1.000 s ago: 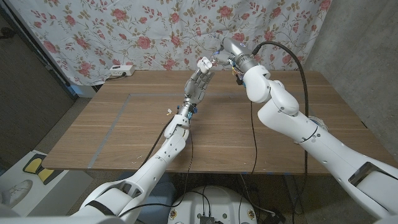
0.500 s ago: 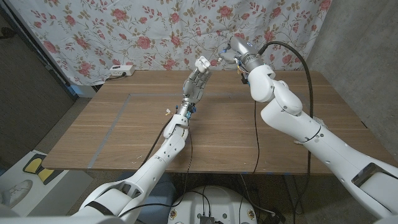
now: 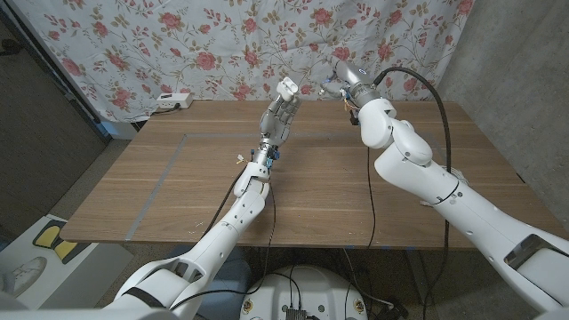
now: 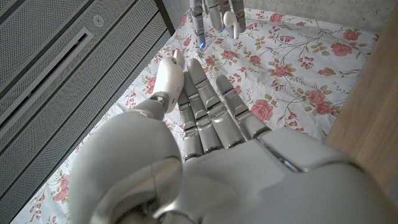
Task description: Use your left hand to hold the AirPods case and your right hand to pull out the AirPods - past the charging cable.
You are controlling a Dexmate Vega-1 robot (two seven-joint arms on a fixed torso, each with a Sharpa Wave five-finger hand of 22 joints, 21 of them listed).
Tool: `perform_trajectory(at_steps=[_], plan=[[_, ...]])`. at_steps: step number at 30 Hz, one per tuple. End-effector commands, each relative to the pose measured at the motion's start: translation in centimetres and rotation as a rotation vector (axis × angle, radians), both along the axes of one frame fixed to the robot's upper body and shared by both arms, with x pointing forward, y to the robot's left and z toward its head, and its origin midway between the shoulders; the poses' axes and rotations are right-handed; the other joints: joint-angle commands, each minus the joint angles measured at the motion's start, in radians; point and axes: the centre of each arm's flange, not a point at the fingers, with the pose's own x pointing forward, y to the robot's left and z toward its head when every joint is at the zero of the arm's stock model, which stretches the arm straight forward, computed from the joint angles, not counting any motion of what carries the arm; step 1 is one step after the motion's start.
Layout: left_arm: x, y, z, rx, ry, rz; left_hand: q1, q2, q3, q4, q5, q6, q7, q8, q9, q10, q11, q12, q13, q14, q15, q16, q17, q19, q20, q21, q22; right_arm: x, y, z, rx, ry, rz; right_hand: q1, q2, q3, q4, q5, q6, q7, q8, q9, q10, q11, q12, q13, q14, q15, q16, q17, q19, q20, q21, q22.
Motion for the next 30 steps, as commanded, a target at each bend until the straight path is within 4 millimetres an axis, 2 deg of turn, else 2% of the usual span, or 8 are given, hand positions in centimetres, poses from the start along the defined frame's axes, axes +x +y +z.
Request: perform_trajectory(at_steps=[1,13,30], plan=[[-0.1,-0.1,0.2,-0.023,0.008,-0.046,0.008,0.016,0.044,-0.029,0.009,0.078,-0.057,0.063,0.319,0.040,-0.035,-0.002,0.004,0.001,-0.002,-0.003,0.000,-0.004,-0.001,0.010,0.002,1.7,-0.9,-1.5,0.026,0.048,-0.027,0.012,-0.002,-0.005,0.000,-0.002,0.013,0.000,0.004,0.006,0.005,-0.003,0.007,0.001,0.005,-0.158,0.004,0.002,0.004,-0.003,0.004,0.001],[-0.2,0.0,0.4,-0.024,-0.004,-0.046,0.008,0.016,0.044,-0.031,0.009,0.079,-0.052,0.062,0.316,0.044,-0.035,-0.006,-0.002,0.003,-0.002,-0.003,-0.002,-0.003,-0.003,0.016,0.001,3.4,-1.2,-3.2,0.034,0.077,-0.049,0.011,-0.001,-0.009,0.002,-0.002,0.021,-0.003,0.004,0.006,0.002,-0.006,0.011,0.004,-0.001,-0.157,-0.001,0.002,0.005,-0.006,0.004,0.001],[-0.5,0.6,0.5,-0.021,-0.012,-0.034,0.009,0.016,0.044,-0.034,0.009,0.079,-0.050,0.062,0.311,0.040,-0.038,-0.009,-0.001,-0.003,0.001,-0.004,-0.002,-0.007,-0.003,0.023,-0.001,6.2,-1.2,-5.8,0.037,0.127,-0.072,0.010,0.000,-0.014,0.006,-0.001,0.031,-0.006,0.003,0.006,-0.004,-0.013,0.015,0.002,-0.007,-0.159,-0.009,0.000,0.029,-0.029,0.012,0.001]])
